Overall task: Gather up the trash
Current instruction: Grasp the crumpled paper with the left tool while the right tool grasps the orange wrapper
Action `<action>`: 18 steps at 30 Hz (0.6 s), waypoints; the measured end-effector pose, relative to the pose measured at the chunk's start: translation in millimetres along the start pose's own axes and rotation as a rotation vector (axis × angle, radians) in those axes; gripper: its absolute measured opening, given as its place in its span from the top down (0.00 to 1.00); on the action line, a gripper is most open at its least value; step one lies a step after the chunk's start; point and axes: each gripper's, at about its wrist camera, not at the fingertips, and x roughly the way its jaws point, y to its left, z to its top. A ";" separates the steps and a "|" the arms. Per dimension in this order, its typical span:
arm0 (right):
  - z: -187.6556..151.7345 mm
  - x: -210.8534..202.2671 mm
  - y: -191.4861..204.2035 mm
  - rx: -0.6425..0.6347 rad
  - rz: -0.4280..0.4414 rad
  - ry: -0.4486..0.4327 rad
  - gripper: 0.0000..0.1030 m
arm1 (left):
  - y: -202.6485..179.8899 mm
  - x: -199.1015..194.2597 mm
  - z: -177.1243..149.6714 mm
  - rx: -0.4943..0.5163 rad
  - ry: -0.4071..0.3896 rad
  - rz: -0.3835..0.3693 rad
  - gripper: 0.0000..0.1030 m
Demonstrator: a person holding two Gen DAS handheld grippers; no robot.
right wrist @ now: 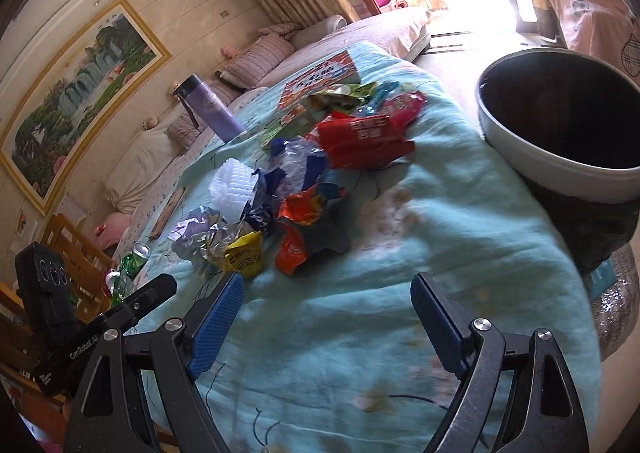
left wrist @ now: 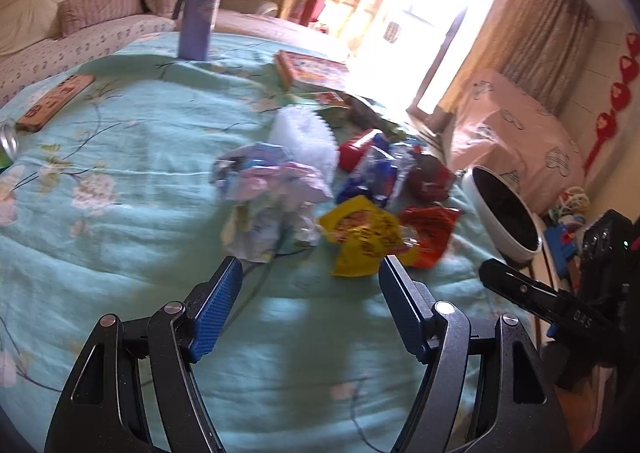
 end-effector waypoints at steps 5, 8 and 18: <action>0.7 10.5 15.3 -0.046 -0.025 -0.008 0.16 | 15.8 10.1 10.3 -0.041 0.021 0.018 0.30; 4.1 15.7 23.8 -0.087 -0.035 -0.017 0.26 | 20.2 16.5 16.0 -0.047 0.013 0.032 0.30; 11.4 48.0 27.0 -0.106 -0.044 0.029 0.92 | 24.6 50.6 25.0 -0.021 0.042 0.017 0.79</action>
